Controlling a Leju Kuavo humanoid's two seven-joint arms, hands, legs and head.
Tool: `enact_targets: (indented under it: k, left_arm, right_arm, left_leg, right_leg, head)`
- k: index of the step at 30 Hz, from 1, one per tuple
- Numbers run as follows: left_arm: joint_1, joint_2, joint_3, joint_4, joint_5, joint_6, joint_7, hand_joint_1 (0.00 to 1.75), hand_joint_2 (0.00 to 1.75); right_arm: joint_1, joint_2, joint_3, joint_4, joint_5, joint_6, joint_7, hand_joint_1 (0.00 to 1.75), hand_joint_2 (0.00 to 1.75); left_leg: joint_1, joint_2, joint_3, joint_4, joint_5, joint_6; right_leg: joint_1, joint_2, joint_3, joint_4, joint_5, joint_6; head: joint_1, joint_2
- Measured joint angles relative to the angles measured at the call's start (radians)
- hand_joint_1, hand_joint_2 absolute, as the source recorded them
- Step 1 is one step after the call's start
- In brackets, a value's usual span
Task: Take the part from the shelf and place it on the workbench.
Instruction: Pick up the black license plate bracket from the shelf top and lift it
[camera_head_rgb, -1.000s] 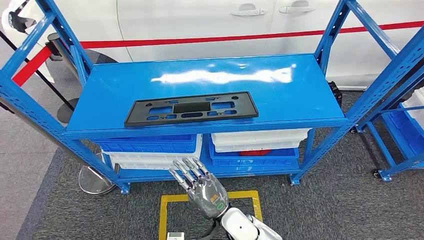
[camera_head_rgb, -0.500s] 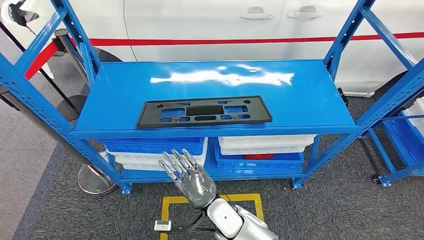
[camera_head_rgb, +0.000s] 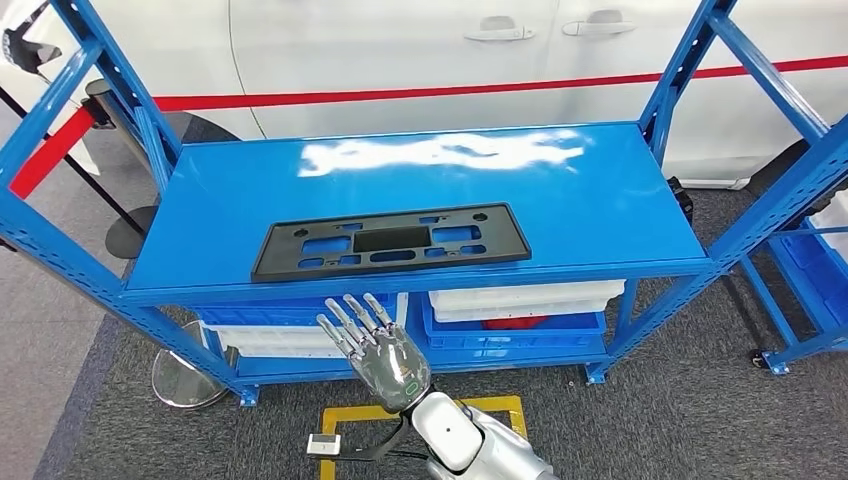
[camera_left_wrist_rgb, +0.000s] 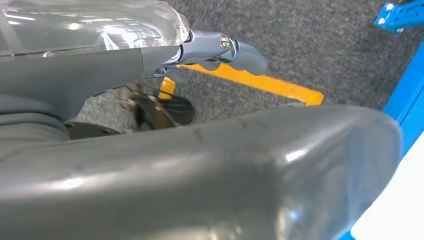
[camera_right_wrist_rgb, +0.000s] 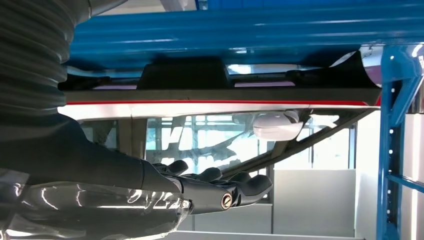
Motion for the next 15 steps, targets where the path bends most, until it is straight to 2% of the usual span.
enact_targets:
  k: [1, 2, 3, 6, 8, 9, 11, 12, 13, 14, 15]
  left_arm:
    - [0.001, 0.000, 0.000, 0.000, 0.000, 0.000, 0.000, 0.00, 0.00]
    - [0.001, 0.001, 0.000, 0.000, -0.001, 0.001, 0.000, 0.00, 0.00]
    - [0.000, 0.001, 0.000, 0.000, -0.001, 0.001, 0.002, 0.00, 0.00]
    - [0.000, 0.001, 0.000, 0.000, -0.003, 0.002, 0.004, 0.00, 0.00]
    - [0.002, 0.002, 0.001, 0.000, -0.006, 0.003, 0.003, 0.00, 0.00]
    - [0.002, 0.003, 0.001, 0.000, -0.008, 0.003, 0.003, 0.00, 0.00]
    - [0.001, 0.003, 0.001, 0.000, -0.010, 0.003, 0.004, 0.00, 0.00]
    - [0.002, 0.003, 0.001, 0.000, -0.011, 0.003, 0.005, 0.00, 0.00]
    - [0.003, 0.003, 0.001, 0.000, -0.011, 0.003, 0.006, 0.00, 0.00]
    - [0.003, 0.003, 0.001, 0.000, -0.012, 0.003, 0.006, 0.00, 0.00]
    - [0.003, 0.003, 0.001, 0.000, -0.012, 0.003, 0.007, 0.00, 0.00]
  right_arm:
    - [0.000, 0.000, -0.001, 0.000, 0.000, 0.000, 0.000, 0.00, 1.75]
    - [-0.001, 0.000, -0.003, 0.001, 0.000, 0.000, 0.001, 0.00, 1.75]
    - [-0.002, 0.000, -0.005, 0.001, 0.000, -0.001, 0.001, 0.00, 1.75]
    - [-0.001, 0.000, -0.013, 0.001, 0.000, -0.002, 0.002, 0.00, 1.75]
    - [-0.001, 0.000, -0.021, 0.000, 0.000, -0.002, 0.005, 0.00, 1.75]
    - [-0.002, 0.000, -0.025, 0.000, 0.000, -0.002, 0.007, 0.00, 1.75]
    - [0.000, -0.001, -0.031, 0.000, 0.000, -0.002, 0.011, 0.00, 1.75]
    - [0.002, -0.003, -0.033, 0.000, 0.000, -0.002, 0.013, 0.00, 1.75]
    - [0.004, -0.004, -0.035, 0.000, 0.000, -0.002, 0.015, 0.00, 1.75]
    - [0.005, -0.006, -0.037, 0.000, 0.000, -0.002, 0.017, 0.00, 1.75]
    - [0.005, -0.006, -0.041, 0.000, 0.000, -0.002, 0.019, 0.00, 1.75]
  left_leg:
    - [0.003, 0.001, 0.024, -0.065, 0.040, -0.002]
    - [0.003, 0.001, 0.046, -0.125, 0.066, -0.001]
    - [0.002, 0.001, 0.060, -0.160, 0.075, 0.006]
    - [-0.001, -0.002, 0.067, -0.179, 0.061, 0.037]
    - [-0.001, -0.003, 0.077, -0.184, 0.057, 0.052]
    - [-0.001, -0.003, 0.083, -0.186, 0.054, 0.058]
    - [-0.005, -0.003, 0.092, -0.186, 0.045, 0.068]
    - [-0.008, -0.003, 0.097, -0.186, 0.040, 0.071]
    - [-0.011, -0.004, 0.104, -0.186, 0.034, 0.072]
    - [-0.013, -0.005, 0.113, -0.186, 0.028, 0.072]
    - [-0.015, -0.006, 0.124, -0.186, 0.021, 0.072]
  right_leg:
    - [-0.002, 0.001, 0.008, 0.001, -0.008, 0.006]
    - [-0.002, 0.002, 0.014, 0.005, -0.016, 0.013]
    - [-0.001, 0.003, 0.015, 0.006, -0.022, 0.021]
    - [0.003, 0.003, 0.015, 0.011, -0.026, 0.039]
    - [0.000, 0.001, 0.001, 0.047, -0.042, 0.046]
    - [-0.001, 0.000, -0.023, 0.093, -0.063, 0.048]
    - [0.001, -0.001, -0.105, 0.227, -0.116, 0.050]
    - [0.002, -0.001, -0.145, 0.284, -0.131, 0.050]
    - [0.004, -0.001, -0.172, 0.310, -0.127, 0.048]
    - [0.006, -0.001, -0.179, 0.296, -0.100, 0.044]
    - [0.009, -0.001, -0.165, 0.245, -0.055, 0.036]
  head:
    - [0.000, 0.000]
    - [-0.001, 0.000]
    - [-0.001, 0.000]
    - [0.000, 0.000]
    - [0.002, 0.000]
    - [0.002, 0.000]
    - [0.004, 0.000]
    - [0.004, 0.000]
    - [0.004, 0.000]
    - [0.004, 0.000]
    - [0.004, 0.000]
